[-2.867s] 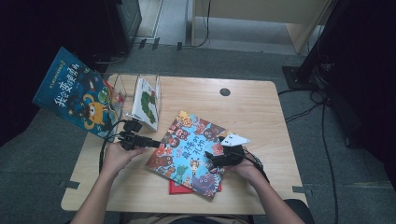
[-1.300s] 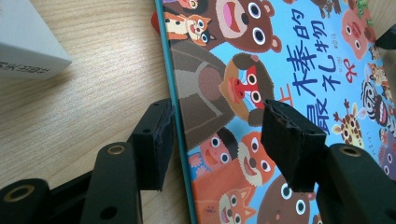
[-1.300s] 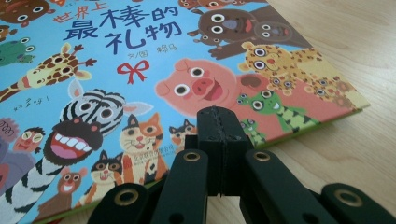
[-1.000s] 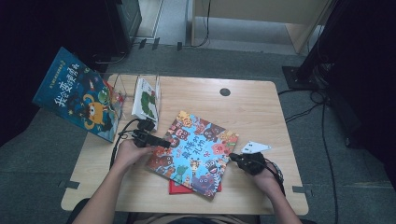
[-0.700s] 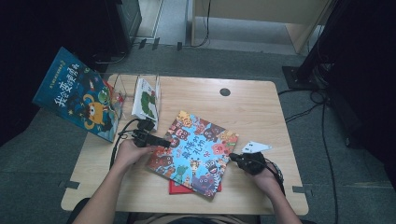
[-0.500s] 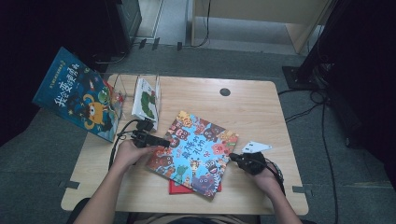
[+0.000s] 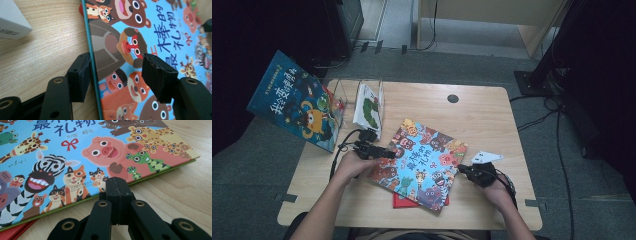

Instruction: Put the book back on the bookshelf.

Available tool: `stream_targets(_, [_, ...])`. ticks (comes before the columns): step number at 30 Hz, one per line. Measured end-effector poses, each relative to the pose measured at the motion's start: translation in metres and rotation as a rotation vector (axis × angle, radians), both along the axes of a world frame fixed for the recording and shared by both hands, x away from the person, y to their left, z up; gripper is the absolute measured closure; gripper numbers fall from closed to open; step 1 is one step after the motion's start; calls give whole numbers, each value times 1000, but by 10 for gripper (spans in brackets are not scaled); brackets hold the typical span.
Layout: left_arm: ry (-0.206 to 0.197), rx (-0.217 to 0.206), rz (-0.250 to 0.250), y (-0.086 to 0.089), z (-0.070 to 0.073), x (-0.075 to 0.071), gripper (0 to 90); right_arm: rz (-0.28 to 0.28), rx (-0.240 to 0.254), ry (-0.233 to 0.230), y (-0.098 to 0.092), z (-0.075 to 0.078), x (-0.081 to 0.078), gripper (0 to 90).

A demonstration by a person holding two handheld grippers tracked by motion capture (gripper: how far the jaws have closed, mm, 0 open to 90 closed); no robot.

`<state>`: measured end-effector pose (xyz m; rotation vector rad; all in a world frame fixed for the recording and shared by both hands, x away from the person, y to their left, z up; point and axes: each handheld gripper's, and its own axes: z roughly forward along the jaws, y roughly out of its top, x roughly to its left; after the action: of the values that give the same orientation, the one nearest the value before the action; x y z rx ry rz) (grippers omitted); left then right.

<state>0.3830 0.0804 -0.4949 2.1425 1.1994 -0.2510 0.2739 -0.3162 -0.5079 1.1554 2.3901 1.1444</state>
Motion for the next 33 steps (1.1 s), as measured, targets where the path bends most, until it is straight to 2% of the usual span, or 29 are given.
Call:
stream_targets(3, [16,3,9,0,1,0,419,-2,0,-1,0,0,0,900])
stream_targets(4, [40,-2,20,1,1,1,423,-6,1,0,1,0,0,900])
stream_targets(5, [40,-2,20,1,1,1,436,-6,1,0,1,0,0,900])
stream_targets(8, [86,-21,40,3,1,2,443,-14,9,4,1,-1,1,900])
stream_targets(14, [118,-7,46,4,2,4,469,-18,18,12,1,-1,2,900])
stream_targets(17, [117,22,56,2,4,2,481,-23,26,18,1,-1,3,900])
stream_targets(20, [124,32,62,1,5,3,491,-28,38,24,0,-2,4,900])
stream_targets(23, [136,18,68,4,8,3,526,-29,43,32,0,-2,5,900])
stream_targets(24, [128,-9,78,7,13,2,538,-29,44,36,0,-3,5,900])
stream_targets(25, [128,-9,78,7,13,2,550,-26,41,36,0,-4,5,900])
stream_targets(28, [127,-60,88,10,20,1,553,-26,30,42,1,-4,6,900])
stream_targets(29, [129,-44,89,9,21,1,553,-23,30,44,1,-4,6,900])
stream_targets(30, [129,-8,77,7,20,1,551,-22,31,44,1,-4,7,900])
stream_targets(33, [153,-30,73,9,22,3,550,-24,33,48,1,-4,7,900])
